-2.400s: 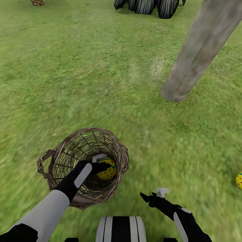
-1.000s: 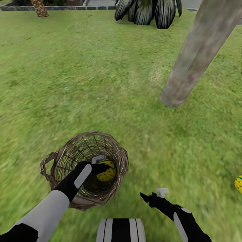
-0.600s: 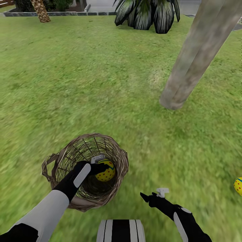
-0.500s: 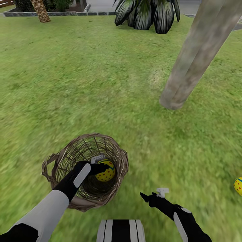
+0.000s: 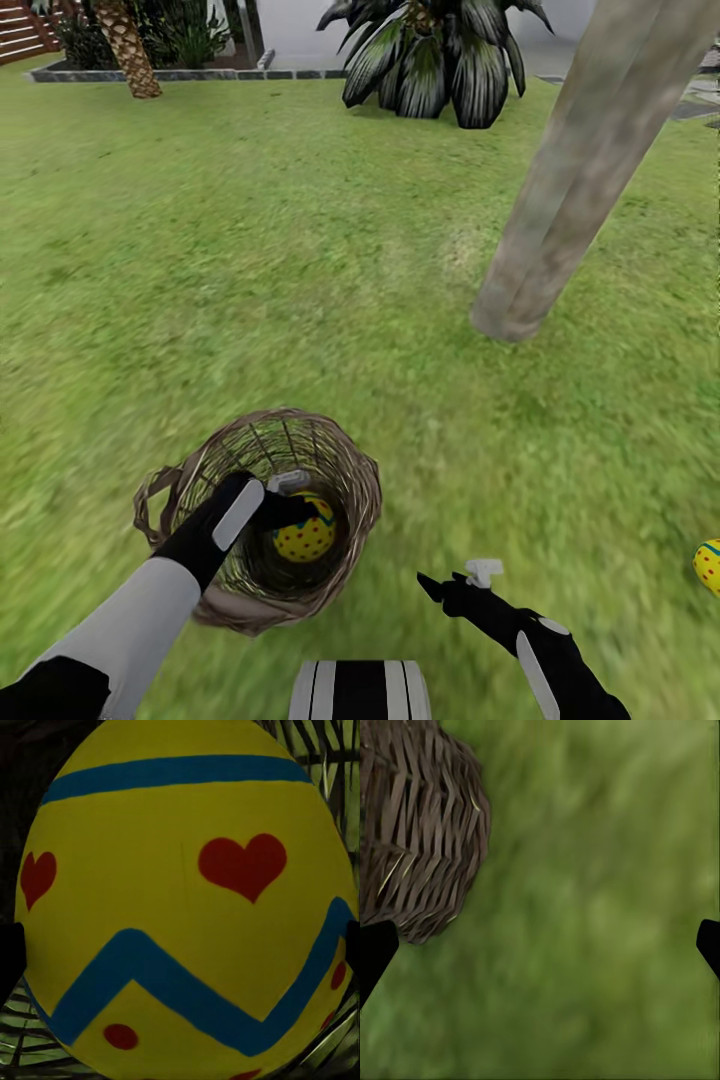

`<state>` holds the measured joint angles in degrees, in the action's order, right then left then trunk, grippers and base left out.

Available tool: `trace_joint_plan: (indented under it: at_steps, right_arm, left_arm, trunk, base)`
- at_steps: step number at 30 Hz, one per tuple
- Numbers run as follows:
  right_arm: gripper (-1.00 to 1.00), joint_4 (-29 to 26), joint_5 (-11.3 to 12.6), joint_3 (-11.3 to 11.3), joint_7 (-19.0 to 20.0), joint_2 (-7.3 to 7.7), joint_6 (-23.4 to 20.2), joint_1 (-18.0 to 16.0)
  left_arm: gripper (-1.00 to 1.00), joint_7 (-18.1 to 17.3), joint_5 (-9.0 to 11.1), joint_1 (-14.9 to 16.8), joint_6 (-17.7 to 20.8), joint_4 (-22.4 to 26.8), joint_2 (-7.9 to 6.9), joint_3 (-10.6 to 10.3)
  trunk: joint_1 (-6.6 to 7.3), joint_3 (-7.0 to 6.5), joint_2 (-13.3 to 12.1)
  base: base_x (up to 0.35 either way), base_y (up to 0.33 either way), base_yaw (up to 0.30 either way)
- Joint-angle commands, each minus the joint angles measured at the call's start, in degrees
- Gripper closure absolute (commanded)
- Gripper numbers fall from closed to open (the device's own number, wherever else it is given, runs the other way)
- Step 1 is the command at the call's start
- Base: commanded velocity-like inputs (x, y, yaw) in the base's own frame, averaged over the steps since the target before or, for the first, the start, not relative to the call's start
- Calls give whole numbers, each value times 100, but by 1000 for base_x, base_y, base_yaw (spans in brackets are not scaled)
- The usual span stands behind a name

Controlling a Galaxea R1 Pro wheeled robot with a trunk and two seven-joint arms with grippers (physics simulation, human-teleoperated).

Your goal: Take the three Easter eggs out of the wicker basket on the lawn in the garden, then place them on the lawn next to a single tree (choose any tree) so that all three eggs are next to the same tree and none are left in the basket.

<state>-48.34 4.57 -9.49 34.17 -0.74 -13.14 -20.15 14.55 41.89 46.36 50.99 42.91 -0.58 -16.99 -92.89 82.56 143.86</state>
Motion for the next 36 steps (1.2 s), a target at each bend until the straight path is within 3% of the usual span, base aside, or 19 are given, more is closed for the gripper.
trace_joint_plan:
  at_steps: [1,4,8,26,30,36]
  right_arm:
    - [-100,-4,47,-25,28,-6,-56,-3]
    - [-100,-8,51,-26,28,-6,-57,-4]
    - [-100,-8,52,-26,28,-5,-57,-5]
    - [-100,0,44,-35,21,3,-119,-6]
    - [-100,5,61,-35,30,138,-118,-6]
    - [-100,9,61,-35,29,170,-113,-4]
  left_arm:
    - [100,48,56,6,55,7,-8,32]
    - [100,55,56,12,130,7,-35,292]
    - [100,56,48,13,203,5,-46,395]
    - [100,83,46,22,849,-51,-48,424]
    - [100,83,47,22,882,-57,-42,425]
    - [100,86,39,22,886,-80,-38,425]
  trunk:
    - [3,-19,0]
    - [11,-86,-4]
    - [21,-174,-9]
    - [68,-573,-34]
    - [78,-662,-39]
    - [93,-795,-47]
  base:
    - [0,0,0]
    - [0,0,0]
    - [0,0,0]
    - [0,0,0]
    - [0,0,0]
    - [0,0,0]
